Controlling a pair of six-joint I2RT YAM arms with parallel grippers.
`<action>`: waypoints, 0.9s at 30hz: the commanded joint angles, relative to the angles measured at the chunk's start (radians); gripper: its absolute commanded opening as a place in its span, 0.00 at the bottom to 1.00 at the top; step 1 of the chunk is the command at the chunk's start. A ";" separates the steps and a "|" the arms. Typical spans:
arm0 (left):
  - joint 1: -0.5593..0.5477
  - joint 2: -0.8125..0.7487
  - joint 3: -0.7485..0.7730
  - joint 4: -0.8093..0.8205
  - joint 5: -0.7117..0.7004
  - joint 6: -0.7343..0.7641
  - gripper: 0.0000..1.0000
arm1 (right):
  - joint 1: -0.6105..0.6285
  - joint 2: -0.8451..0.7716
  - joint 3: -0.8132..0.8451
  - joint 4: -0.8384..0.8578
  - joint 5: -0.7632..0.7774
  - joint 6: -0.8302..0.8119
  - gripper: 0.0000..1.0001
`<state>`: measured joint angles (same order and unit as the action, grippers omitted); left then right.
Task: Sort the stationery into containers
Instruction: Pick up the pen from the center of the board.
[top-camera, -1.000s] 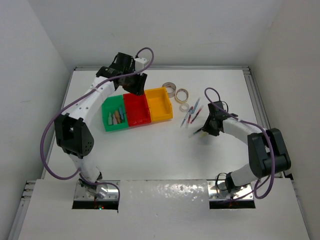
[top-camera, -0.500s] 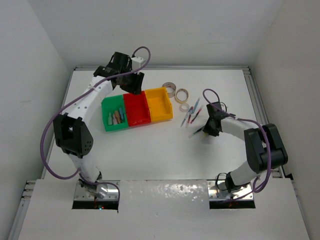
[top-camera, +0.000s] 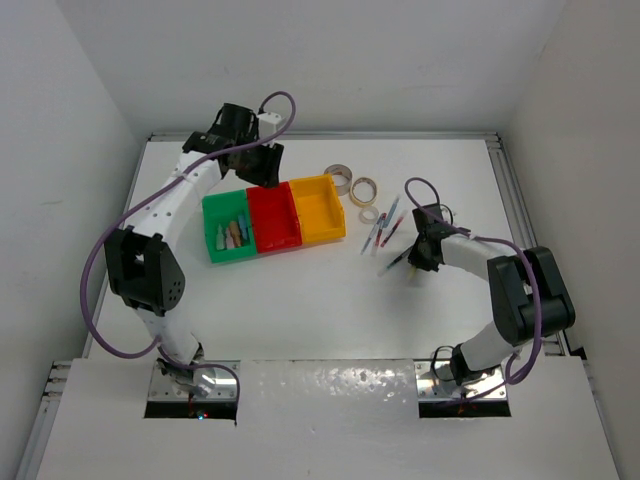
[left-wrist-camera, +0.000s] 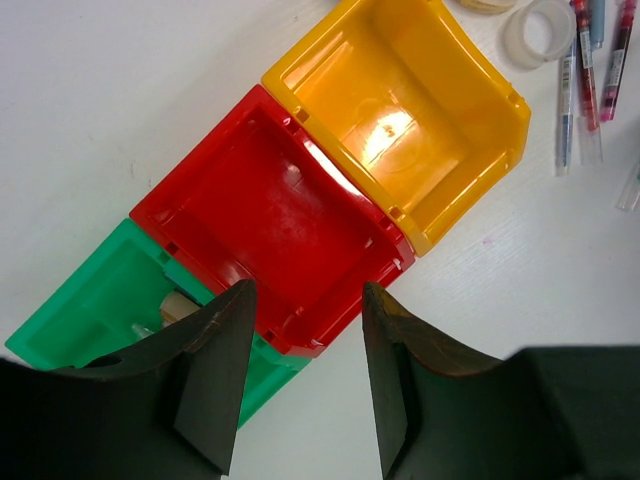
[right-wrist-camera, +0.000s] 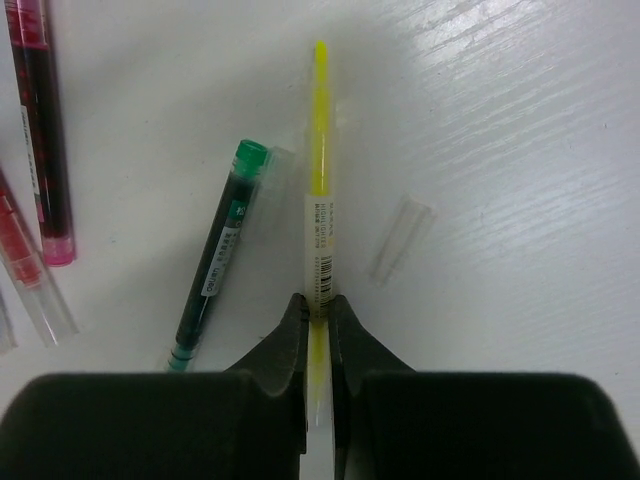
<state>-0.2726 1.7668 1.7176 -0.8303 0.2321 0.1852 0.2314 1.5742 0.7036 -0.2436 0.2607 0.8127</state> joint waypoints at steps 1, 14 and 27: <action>0.013 -0.058 -0.009 0.031 0.018 -0.003 0.45 | 0.005 0.004 -0.007 0.004 0.017 -0.007 0.03; 0.012 -0.056 -0.012 0.034 0.053 0.000 0.48 | 0.062 -0.262 0.000 0.125 0.028 -0.187 0.00; 0.013 -0.055 -0.013 0.033 0.072 -0.009 0.48 | -0.280 -0.376 -0.099 -0.149 0.143 -0.141 0.00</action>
<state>-0.2710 1.7649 1.7069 -0.8268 0.2832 0.1799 0.0219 1.2007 0.6418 -0.3092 0.3950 0.6525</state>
